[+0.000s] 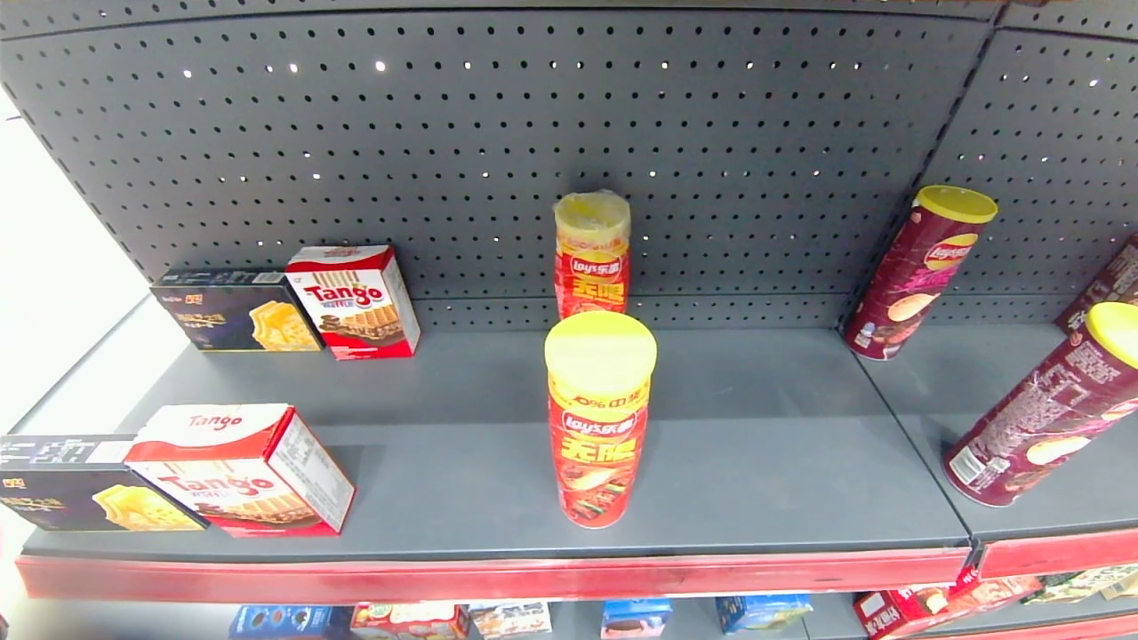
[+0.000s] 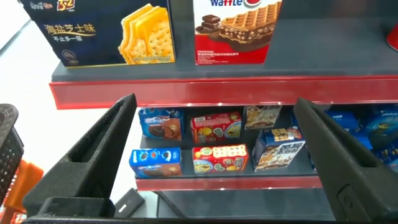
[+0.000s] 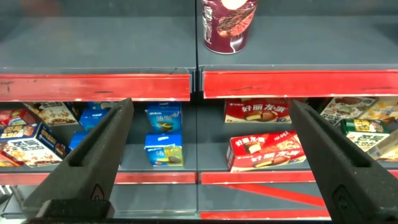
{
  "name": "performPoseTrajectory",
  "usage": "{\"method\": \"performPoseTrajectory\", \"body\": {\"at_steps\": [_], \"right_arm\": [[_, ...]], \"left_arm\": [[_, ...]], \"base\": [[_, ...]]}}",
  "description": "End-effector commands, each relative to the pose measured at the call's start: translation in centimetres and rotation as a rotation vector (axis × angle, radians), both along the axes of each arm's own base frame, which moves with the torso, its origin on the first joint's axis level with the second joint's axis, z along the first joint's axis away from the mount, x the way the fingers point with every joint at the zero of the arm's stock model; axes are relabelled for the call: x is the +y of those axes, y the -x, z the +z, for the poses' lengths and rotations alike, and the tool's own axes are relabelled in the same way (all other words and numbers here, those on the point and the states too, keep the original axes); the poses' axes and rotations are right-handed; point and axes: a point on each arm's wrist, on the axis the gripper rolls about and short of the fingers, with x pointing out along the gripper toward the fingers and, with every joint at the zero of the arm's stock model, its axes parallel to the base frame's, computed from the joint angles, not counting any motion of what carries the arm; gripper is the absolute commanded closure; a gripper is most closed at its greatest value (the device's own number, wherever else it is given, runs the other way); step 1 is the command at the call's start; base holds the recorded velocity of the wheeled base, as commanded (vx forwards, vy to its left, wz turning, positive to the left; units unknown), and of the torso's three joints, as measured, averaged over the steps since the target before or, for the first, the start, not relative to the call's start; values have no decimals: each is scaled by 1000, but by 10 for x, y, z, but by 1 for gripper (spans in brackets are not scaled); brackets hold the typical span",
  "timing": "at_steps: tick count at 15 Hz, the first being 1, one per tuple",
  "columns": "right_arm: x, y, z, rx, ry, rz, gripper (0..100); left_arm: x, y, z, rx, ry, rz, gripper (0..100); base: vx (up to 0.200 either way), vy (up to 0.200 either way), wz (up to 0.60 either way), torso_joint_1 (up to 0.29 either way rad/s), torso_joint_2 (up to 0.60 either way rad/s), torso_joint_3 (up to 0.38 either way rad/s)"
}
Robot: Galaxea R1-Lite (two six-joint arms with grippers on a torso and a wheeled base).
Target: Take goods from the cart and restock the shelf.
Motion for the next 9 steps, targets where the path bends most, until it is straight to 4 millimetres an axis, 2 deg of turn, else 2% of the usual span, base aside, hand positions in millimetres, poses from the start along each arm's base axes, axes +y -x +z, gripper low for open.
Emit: {"method": "performPoseTrajectory", "body": {"at_steps": [1, 9], "right_arm": [[0, 0, 0, 1, 0, 1, 0], [0, 0, 0, 1, 2, 4, 0]], "left_arm": [[0, 0, 0, -1, 0, 1, 0], [0, 0, 0, -1, 0, 1, 0]], "base": [[0, 0, 0, 0, 0, 0], [0, 0, 0, 0, 0, 0]]}}
